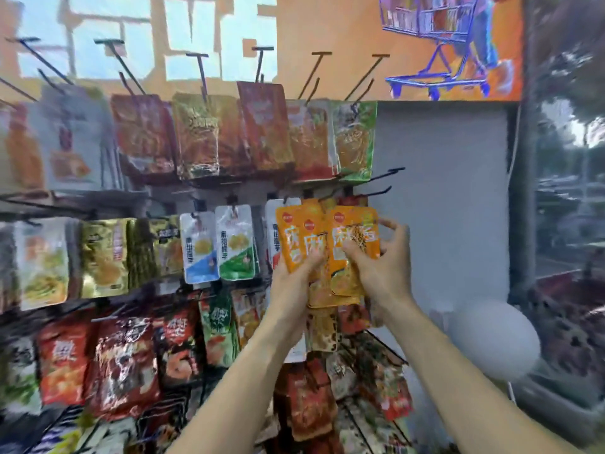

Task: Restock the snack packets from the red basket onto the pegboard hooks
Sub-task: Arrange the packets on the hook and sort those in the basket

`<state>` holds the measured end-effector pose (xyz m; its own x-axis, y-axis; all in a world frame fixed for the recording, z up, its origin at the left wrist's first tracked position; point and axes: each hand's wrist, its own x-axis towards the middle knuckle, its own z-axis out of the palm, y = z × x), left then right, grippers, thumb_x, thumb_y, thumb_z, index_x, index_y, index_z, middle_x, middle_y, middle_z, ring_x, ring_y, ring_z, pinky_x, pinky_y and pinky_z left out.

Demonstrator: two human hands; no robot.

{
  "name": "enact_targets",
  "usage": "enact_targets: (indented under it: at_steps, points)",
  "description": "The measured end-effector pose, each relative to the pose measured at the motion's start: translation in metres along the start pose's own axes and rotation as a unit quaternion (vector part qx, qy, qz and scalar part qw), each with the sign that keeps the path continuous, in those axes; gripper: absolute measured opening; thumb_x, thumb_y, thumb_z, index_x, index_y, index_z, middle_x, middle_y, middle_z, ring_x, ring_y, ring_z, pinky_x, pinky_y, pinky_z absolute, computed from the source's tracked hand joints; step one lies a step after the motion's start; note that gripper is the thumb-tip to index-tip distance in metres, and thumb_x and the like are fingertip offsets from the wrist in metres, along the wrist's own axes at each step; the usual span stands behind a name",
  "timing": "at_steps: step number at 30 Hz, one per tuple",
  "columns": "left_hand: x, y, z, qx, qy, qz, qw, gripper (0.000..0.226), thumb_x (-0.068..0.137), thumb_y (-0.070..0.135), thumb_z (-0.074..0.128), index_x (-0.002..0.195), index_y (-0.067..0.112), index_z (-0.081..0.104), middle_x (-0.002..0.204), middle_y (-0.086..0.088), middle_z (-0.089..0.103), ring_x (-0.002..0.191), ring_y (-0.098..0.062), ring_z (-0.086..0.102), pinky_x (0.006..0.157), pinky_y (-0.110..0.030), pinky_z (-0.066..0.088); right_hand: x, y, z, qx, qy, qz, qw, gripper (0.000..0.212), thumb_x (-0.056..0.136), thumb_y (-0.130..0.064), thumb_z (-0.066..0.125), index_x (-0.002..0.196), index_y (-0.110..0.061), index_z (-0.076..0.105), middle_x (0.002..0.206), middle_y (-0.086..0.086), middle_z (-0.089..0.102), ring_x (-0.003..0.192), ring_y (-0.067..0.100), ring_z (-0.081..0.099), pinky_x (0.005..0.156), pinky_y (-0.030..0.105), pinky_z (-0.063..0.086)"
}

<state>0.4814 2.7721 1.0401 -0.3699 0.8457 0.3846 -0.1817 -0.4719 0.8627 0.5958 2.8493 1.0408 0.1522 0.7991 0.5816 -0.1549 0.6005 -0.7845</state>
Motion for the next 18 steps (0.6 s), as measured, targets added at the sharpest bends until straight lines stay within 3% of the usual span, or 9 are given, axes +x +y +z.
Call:
enact_targets:
  at_steps: [2,6,9,12,15,18]
  points:
    - [0.008,0.001,-0.004,0.012,0.038,0.025,0.999,0.027,0.101,0.014,0.069,0.128,0.017,0.067,0.112,-0.003,0.081,0.104,-0.027,0.078,0.093,-0.059,0.061,0.019,-0.002,0.005,-0.003,-0.022,-0.013,1.000,0.064,0.077,-0.022,0.088,0.113,-0.052,0.043,0.101,0.002,0.077,0.085,0.020,0.076,0.080,0.055,0.061]
    - [0.024,0.005,-0.015,0.053,0.090,0.071,0.992,0.027,0.102,0.023,0.069,0.129,0.024,0.067,0.115,0.003,0.080,0.108,-0.024,0.076,0.098,-0.060,0.058,0.055,-0.011,0.023,-0.031,-0.065,-0.041,0.997,0.069,0.075,-0.028,0.085,0.123,-0.055,0.044,0.123,-0.011,0.067,0.107,0.018,0.070,0.094,0.054,0.058]
    - [0.030,0.013,-0.020,0.063,0.096,0.087,0.990,0.018,0.103,0.022,0.068,0.119,0.029,0.069,0.110,0.006,0.080,0.108,-0.021,0.076,0.099,-0.059,0.058,0.074,-0.013,0.034,-0.067,-0.094,-0.037,0.993,0.071,0.085,-0.023,0.084,0.141,-0.044,0.044,0.145,-0.011,0.053,0.128,0.016,0.054,0.107,0.047,0.049]
    - [0.034,0.018,-0.018,0.066,0.082,0.087,0.991,0.016,0.103,0.021,0.067,0.117,0.029,0.069,0.107,0.007,0.081,0.105,-0.019,0.076,0.099,-0.056,0.059,0.089,-0.007,0.038,-0.092,-0.090,-0.036,0.991,0.066,0.087,-0.019,0.083,0.144,-0.032,0.051,0.147,-0.005,0.055,0.135,0.019,0.051,0.111,0.041,0.046]
    - [0.038,0.020,-0.015,0.069,0.067,0.089,0.991,0.017,0.104,0.020,0.066,0.118,0.028,0.068,0.107,0.007,0.081,0.103,-0.018,0.077,0.093,-0.051,0.062,0.092,-0.005,0.040,-0.098,-0.088,-0.032,0.991,0.066,0.086,-0.018,0.084,0.143,-0.032,0.054,0.146,-0.004,0.056,0.135,0.019,0.052,0.112,0.041,0.045]
    - [0.040,0.020,-0.013,0.067,0.052,0.084,0.993,0.017,0.104,0.019,0.066,0.118,0.028,0.066,0.106,0.006,0.081,0.100,-0.020,0.078,0.078,-0.043,0.065,0.094,-0.004,0.040,-0.112,-0.084,-0.030,0.990,0.068,0.084,-0.019,0.085,0.143,-0.033,0.055,0.145,-0.003,0.058,0.132,0.021,0.055,0.111,0.045,0.048]
